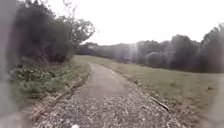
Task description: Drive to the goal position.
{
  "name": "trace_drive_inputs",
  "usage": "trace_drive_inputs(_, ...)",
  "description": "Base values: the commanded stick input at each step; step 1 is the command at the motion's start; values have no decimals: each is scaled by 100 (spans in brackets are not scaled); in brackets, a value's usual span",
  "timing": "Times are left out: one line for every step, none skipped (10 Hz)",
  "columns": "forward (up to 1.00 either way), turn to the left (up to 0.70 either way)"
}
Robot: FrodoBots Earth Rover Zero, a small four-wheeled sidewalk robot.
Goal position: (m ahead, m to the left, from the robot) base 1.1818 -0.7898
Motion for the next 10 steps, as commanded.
trace_drive_inputs(85,0)
trace_drive_inputs(85,0)
trace_drive_inputs(85,0)
trace_drive_inputs(85,0)
trace_drive_inputs(85,0)
trace_drive_inputs(85,0)
trace_drive_inputs(85,0)
trace_drive_inputs(85,0)
trace_drive_inputs(85,0)
trace_drive_inputs(85,0)
